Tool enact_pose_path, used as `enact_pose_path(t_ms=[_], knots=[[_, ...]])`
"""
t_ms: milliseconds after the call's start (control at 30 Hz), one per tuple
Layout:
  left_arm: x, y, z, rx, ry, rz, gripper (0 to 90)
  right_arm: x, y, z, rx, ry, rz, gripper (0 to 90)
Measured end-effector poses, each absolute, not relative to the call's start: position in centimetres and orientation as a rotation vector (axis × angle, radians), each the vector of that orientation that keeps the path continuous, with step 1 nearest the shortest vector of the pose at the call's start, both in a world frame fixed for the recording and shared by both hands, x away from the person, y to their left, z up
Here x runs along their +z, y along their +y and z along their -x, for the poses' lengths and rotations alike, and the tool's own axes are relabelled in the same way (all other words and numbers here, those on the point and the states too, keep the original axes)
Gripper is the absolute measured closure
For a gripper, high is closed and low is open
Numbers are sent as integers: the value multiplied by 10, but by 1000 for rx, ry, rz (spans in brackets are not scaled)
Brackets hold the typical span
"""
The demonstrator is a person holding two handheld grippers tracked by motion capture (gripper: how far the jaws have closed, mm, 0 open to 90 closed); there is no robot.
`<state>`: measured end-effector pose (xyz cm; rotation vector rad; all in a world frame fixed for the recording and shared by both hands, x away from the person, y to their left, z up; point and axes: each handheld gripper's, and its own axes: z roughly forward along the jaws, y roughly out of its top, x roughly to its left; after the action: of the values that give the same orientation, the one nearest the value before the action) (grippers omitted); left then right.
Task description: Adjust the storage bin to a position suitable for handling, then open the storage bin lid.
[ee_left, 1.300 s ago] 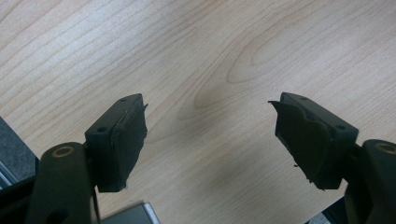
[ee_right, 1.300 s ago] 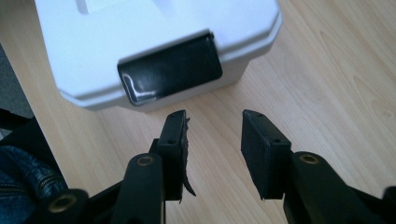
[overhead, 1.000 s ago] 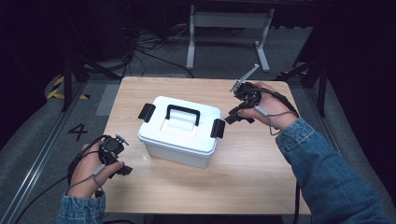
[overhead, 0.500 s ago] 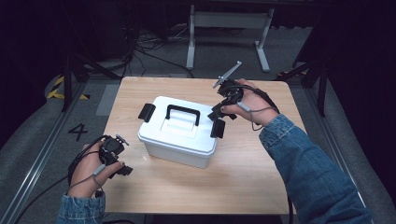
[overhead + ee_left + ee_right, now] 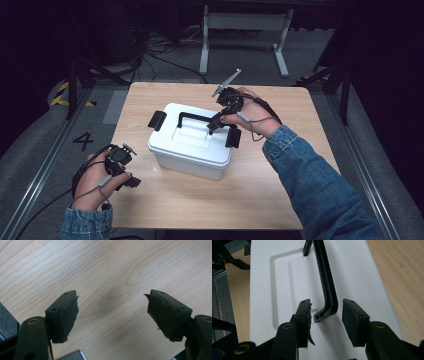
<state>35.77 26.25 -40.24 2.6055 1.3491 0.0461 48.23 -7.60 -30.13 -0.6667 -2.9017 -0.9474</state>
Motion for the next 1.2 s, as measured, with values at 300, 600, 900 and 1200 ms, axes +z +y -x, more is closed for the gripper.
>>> enact_pose_path(t_ms=[300,600,900,1200], knots=[[-400,263,-362,39,1334,-2604,252,-306,-65,-481,-976,-2916,649,641],[-400,266,-358,47,1352,-2585,252,-310,-57,-479,-977,-2935,623,784],[-401,266,-355,43,1354,-2592,252,-309,-55,-475,-977,-2960,527,842],[-401,267,-355,51,1350,-2593,252,-304,-56,-473,-1039,-2968,464,851]])
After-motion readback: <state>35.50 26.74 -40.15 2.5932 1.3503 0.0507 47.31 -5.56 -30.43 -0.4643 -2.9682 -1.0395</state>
